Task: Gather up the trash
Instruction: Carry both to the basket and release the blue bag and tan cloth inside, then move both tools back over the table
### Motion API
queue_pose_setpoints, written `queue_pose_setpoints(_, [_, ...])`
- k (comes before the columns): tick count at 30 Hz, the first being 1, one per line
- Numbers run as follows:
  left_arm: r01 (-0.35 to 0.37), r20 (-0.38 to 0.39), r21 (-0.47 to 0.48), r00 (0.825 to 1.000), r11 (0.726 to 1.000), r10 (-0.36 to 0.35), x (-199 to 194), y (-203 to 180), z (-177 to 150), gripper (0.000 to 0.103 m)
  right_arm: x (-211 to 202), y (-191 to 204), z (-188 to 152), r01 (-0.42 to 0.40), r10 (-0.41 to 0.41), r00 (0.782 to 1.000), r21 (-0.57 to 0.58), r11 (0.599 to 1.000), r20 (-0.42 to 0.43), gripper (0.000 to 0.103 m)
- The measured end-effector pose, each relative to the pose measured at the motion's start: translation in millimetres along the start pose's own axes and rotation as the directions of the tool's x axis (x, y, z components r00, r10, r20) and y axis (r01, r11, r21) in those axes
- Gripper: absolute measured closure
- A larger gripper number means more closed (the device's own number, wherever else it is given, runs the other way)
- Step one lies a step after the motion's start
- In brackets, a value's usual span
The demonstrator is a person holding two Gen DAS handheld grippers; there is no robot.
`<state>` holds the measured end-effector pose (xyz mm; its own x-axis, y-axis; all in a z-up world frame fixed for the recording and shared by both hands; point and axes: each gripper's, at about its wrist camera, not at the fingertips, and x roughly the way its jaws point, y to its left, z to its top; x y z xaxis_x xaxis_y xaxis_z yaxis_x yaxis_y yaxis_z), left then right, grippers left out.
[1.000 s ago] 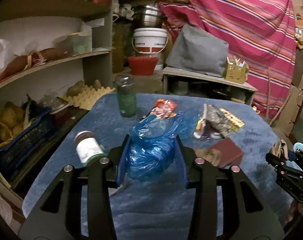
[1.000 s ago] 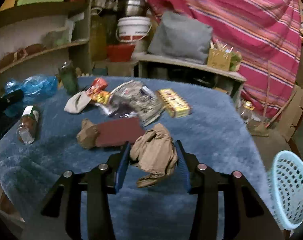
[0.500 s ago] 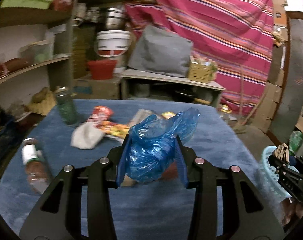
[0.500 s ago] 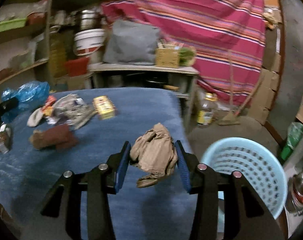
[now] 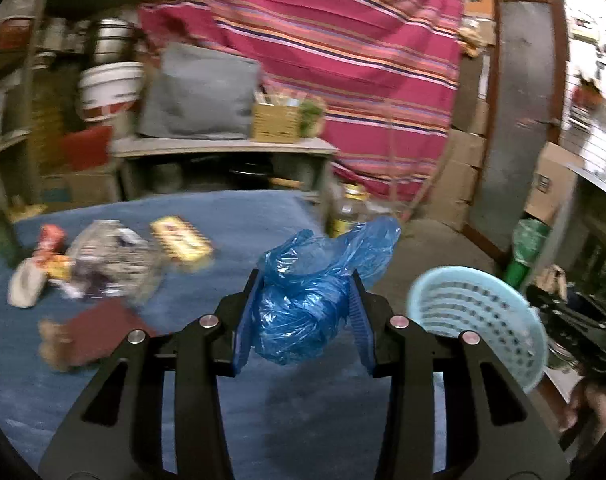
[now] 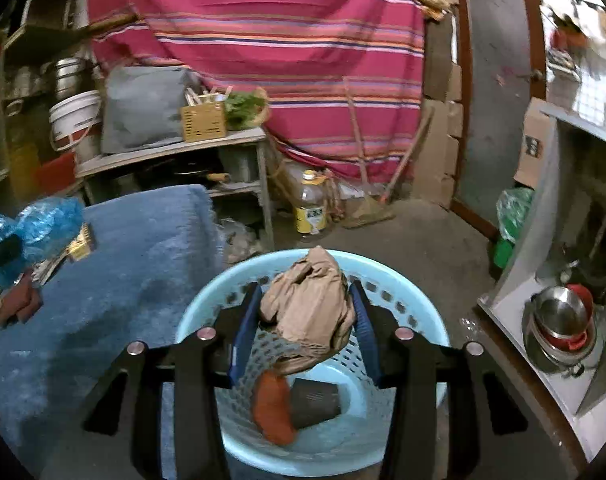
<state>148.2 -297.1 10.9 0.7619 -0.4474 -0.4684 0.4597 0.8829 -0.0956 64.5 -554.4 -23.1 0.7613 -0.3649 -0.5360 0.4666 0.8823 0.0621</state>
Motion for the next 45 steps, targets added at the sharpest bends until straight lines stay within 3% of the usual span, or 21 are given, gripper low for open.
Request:
queue_pose_setpoints(7, [0.120, -0.071, 0.079, 0.991, 0.990, -0.114, 43.9, -77.0, -11.7, 0.063, 15.4, -28.4, -5.8, 0.041, -0.041, 0.998, 0.014, 0.999, -0.038, 0.058])
queue_pose_setpoints(15, [0.194, -0.135, 0.119, 0.975, 0.974, -0.177, 75.9, -127.3, -24.8, 0.061, 22.5, -61.8, -16.3, 0.068, -0.063, 0.995, 0.063, 0.996, -0.078, 0.058])
queue_pose_setpoints(17, [0.206, -0.143, 0.125, 0.972, 0.970, -0.188, 79.3, -134.2, -25.7, 0.056, 24.0, -65.8, -17.6, 0.072, -0.067, 0.994, 0.062, 0.995, -0.083, 0.058])
queue_pose_setpoints(20, [0.217, -0.141, 0.122, 0.970, 0.969, -0.200, 79.3, -137.1, -23.0, 0.038, 25.7, -67.0, -18.2, 0.075, -0.069, 0.994, 0.060, 0.995, -0.087, 0.058])
queue_pose_setpoints(28, [0.158, -0.073, 0.062, 0.986, 0.986, -0.153, 62.3, -102.2, -10.8, 0.013, 30.5, -57.7, -18.8, 0.040, -0.033, 0.995, 0.064, 0.997, -0.098, 0.058])
queue_pose_setpoints(34, [0.034, -0.017, 0.036, 0.999, 0.999, -0.034, 40.7, -56.8, -5.8, 0.006, 39.6, -30.6, -17.8, -0.005, 0.009, 0.994, 0.044, 0.999, -0.105, 0.058])
queue_pose_setpoints(38, [-0.031, 0.012, 0.006, 0.999, 1.000, 0.031, 24.0, -21.1, 0.8, 0.006, 51.4, -15.8, -17.6, -0.012, 0.016, 0.993, 0.038, 0.999, -0.121, 0.056])
queue_pose_setpoints(40, [-0.055, 0.021, -0.014, 0.998, 0.998, 0.055, 16.0, -2.7, 3.8, 0.006, 58.3, -10.4, -19.7, 0.001, 0.003, 0.991, 0.029, 1.000, -0.135, 0.048])
queue_pose_setpoints(41, [-0.071, 0.023, -0.024, 0.997, 0.997, 0.072, 12.3, 9.2, 5.2, 0.006, 59.8, -8.8, -20.3, 0.015, -0.011, 0.991, 0.029, 0.999, -0.136, 0.034])
queue_pose_setpoints(42, [-0.088, 0.024, -0.030, 0.996, 0.996, 0.089, 9.8, 17.8, 5.3, 0.006, 59.6, -7.8, -20.2, 0.027, -0.023, 0.991, 0.031, 0.999, -0.131, 0.029])
queue_pose_setpoints(45, [-0.148, 0.022, -0.038, 0.989, 0.988, 0.149, 2.8, 47.6, 4.2, 0.006, 55.4, -4.8, -16.8, 0.032, -0.026, 0.992, 0.040, 0.999, -0.125, 0.025])
